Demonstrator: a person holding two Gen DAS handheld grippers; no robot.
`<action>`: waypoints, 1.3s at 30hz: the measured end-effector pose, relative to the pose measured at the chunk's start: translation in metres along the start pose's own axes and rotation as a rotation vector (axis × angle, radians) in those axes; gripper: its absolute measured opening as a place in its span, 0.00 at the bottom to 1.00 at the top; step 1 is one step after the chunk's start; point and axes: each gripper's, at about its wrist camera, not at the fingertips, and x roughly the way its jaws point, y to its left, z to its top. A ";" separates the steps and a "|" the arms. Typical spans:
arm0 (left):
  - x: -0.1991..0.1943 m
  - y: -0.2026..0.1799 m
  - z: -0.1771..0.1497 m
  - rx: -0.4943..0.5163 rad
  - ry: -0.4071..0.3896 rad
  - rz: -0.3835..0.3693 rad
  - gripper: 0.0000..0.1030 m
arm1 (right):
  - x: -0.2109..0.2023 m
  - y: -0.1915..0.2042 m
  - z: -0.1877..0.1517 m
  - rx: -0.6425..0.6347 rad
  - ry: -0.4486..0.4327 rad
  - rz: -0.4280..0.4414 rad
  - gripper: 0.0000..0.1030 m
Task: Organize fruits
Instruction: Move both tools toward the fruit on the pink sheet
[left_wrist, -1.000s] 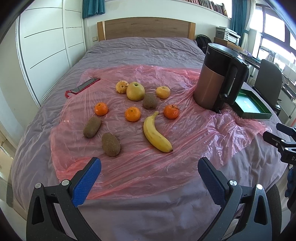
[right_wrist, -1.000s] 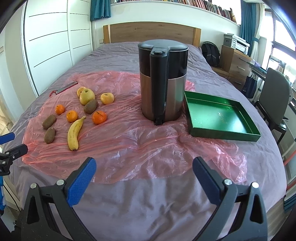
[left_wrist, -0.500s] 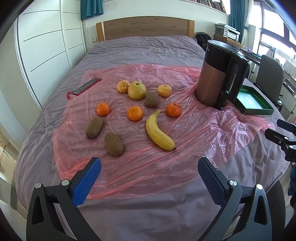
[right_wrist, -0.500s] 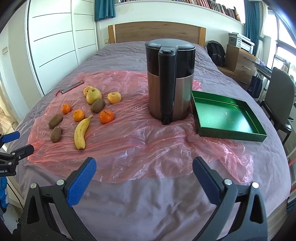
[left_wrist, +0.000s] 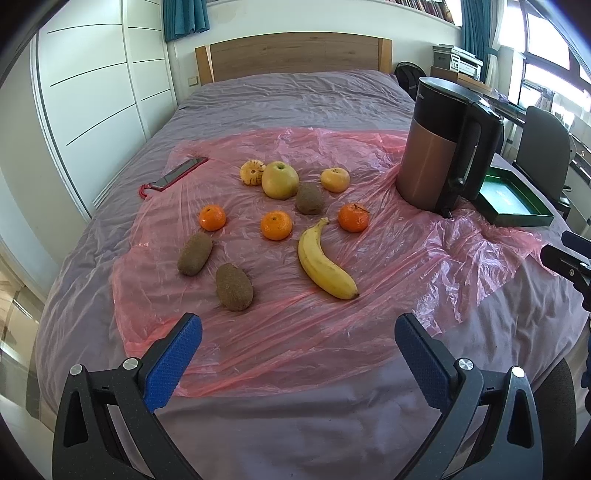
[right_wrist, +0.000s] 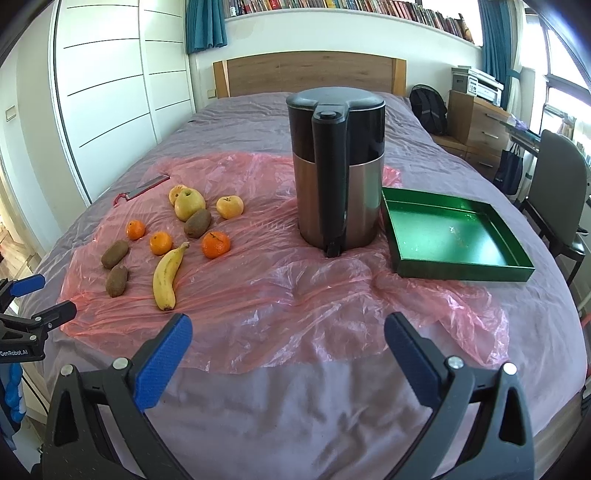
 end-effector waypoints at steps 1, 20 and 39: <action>0.001 0.000 -0.001 -0.001 0.001 0.001 0.99 | 0.000 0.000 0.000 0.000 0.000 -0.002 1.00; 0.004 0.003 -0.004 -0.013 0.014 0.013 0.99 | 0.004 0.008 -0.003 -0.018 0.010 0.011 1.00; 0.021 0.011 -0.009 -0.023 0.042 0.000 0.99 | 0.016 0.029 -0.007 -0.061 0.047 0.056 1.00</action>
